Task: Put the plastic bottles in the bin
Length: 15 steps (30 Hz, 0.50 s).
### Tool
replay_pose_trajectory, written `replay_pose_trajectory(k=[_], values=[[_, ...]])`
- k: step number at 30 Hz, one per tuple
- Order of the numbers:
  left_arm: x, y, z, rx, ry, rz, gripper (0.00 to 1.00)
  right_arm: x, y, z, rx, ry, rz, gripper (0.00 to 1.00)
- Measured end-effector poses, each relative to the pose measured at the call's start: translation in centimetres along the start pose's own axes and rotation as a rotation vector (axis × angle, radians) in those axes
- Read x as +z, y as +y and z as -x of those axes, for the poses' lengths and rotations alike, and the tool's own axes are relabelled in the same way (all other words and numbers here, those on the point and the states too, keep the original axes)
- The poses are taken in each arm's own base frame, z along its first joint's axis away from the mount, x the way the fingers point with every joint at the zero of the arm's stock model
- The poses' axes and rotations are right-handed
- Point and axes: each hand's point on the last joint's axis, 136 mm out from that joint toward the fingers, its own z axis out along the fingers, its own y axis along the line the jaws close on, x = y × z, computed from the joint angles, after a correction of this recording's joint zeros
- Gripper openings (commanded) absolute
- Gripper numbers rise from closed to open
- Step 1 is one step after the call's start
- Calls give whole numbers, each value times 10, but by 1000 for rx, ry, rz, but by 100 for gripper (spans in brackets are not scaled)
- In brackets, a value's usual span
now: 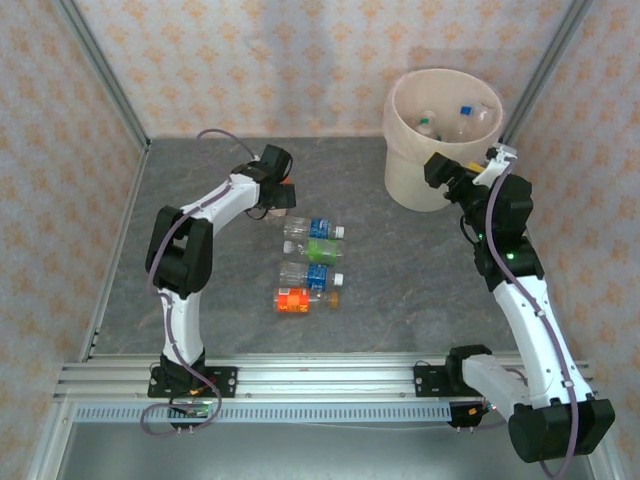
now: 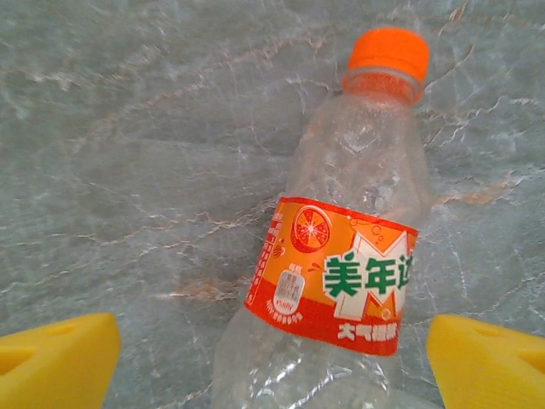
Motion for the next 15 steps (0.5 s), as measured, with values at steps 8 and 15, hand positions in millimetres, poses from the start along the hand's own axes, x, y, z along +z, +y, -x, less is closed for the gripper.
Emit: replay_pose_trajectory(k=[8,15], values=[[26,-6,-20,55,95,-55,90,1,-2,-5,9,13,-4,99],[41,-11,-30,98,136,-70,76,5,-5,-10,27,33,-11,99]])
